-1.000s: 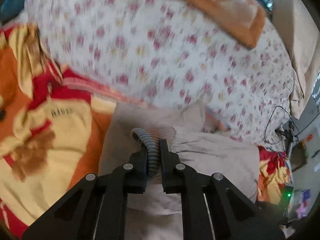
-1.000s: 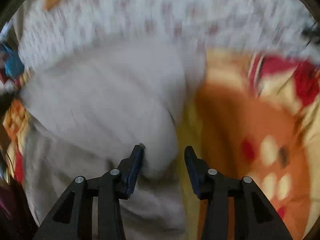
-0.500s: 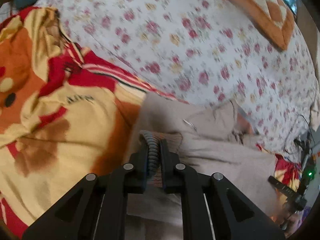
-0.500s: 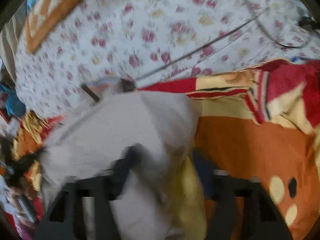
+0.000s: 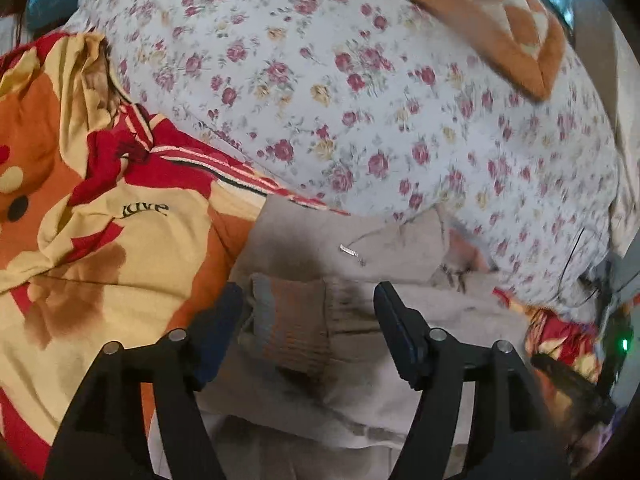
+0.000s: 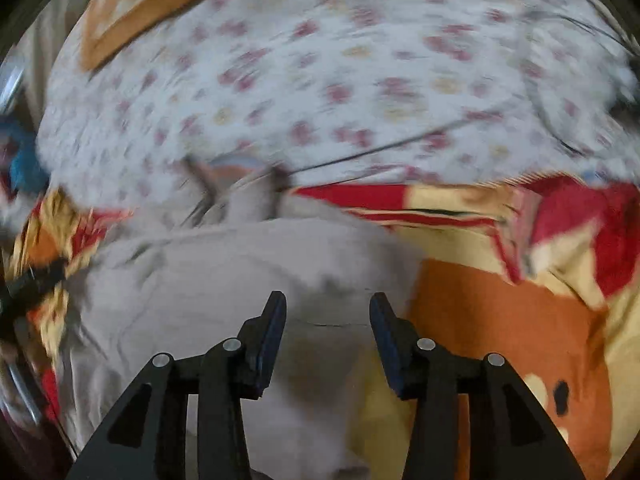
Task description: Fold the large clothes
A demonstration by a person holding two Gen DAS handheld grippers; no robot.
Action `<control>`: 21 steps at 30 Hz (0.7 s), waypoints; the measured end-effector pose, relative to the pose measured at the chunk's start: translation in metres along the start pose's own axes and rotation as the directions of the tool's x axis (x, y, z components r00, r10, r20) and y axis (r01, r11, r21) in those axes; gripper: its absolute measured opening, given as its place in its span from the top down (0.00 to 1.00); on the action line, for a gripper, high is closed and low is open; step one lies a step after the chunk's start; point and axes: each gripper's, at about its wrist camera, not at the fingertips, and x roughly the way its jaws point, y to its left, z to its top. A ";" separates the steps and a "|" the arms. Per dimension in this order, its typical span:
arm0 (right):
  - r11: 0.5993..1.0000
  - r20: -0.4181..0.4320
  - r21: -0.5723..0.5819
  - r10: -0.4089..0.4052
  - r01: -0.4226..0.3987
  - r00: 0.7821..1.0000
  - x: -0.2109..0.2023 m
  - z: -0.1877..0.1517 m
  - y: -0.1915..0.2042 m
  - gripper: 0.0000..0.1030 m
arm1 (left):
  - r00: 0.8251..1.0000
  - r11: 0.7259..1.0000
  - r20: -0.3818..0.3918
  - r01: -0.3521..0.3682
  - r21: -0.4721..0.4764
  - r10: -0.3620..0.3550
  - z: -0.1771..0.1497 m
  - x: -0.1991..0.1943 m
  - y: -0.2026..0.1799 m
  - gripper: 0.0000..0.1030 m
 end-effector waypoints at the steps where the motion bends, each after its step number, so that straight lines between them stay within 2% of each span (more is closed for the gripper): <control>1: 1.000 -0.016 -0.019 -0.016 0.016 1.000 0.018 0.006 0.006 0.59 | 1.000 0.999 -0.008 -0.016 0.030 0.016 -0.002 0.003 -0.004 0.34; 2: 0.998 -0.025 -0.032 -0.048 0.047 0.999 0.033 0.009 0.007 0.61 | 0.999 0.997 -0.015 -0.039 0.066 0.040 -0.005 0.009 -0.007 0.34; 4: 0.986 -0.043 -0.024 -0.163 0.162 0.986 0.067 0.013 0.000 0.61 | 0.993 0.986 -0.043 -0.099 0.132 0.106 -0.012 0.028 -0.012 0.31; 6: 0.989 -0.060 0.031 -0.140 0.142 0.988 0.075 0.014 -0.014 0.61 | 0.985 0.980 -0.091 -0.131 0.152 0.146 -0.018 0.044 -0.009 0.31; 7: 0.990 -0.063 0.051 -0.126 0.129 0.990 0.066 0.015 -0.018 0.60 | 0.983 0.980 -0.106 -0.133 0.147 0.150 -0.019 0.049 -0.007 0.30; 10: 0.994 -0.042 0.048 -0.094 0.096 0.995 0.026 0.007 -0.021 0.54 | 0.985 0.985 -0.102 -0.126 0.115 0.138 -0.018 0.050 -0.002 0.27; 13: 0.999 -0.027 0.005 -0.036 0.036 0.999 -0.014 -0.022 -0.019 0.45 | 0.987 0.988 -0.090 -0.121 0.100 0.130 -0.020 0.048 -0.002 0.27; 15: 0.998 -0.063 -0.040 -0.053 0.050 0.997 -0.013 -0.040 -0.012 0.46 | 0.987 0.985 -0.080 -0.130 0.111 0.139 -0.023 0.048 -0.005 0.27; 17: 0.986 -0.098 -0.117 -0.133 0.122 0.986 0.003 -0.058 -0.006 0.44 | 0.987 0.983 -0.078 -0.130 0.126 0.140 -0.026 0.045 -0.010 0.27; 18: 0.984 -0.097 -0.117 -0.144 0.133 0.985 0.005 -0.061 -0.008 0.41 | 0.987 0.983 -0.082 -0.124 0.133 0.136 -0.028 0.041 -0.012 0.27; 21: 0.994 -0.066 -0.015 -0.108 0.107 0.992 -0.019 -0.061 -0.022 0.40 | 0.993 0.985 -0.069 -0.089 0.145 0.100 -0.035 0.014 -0.014 0.27</control>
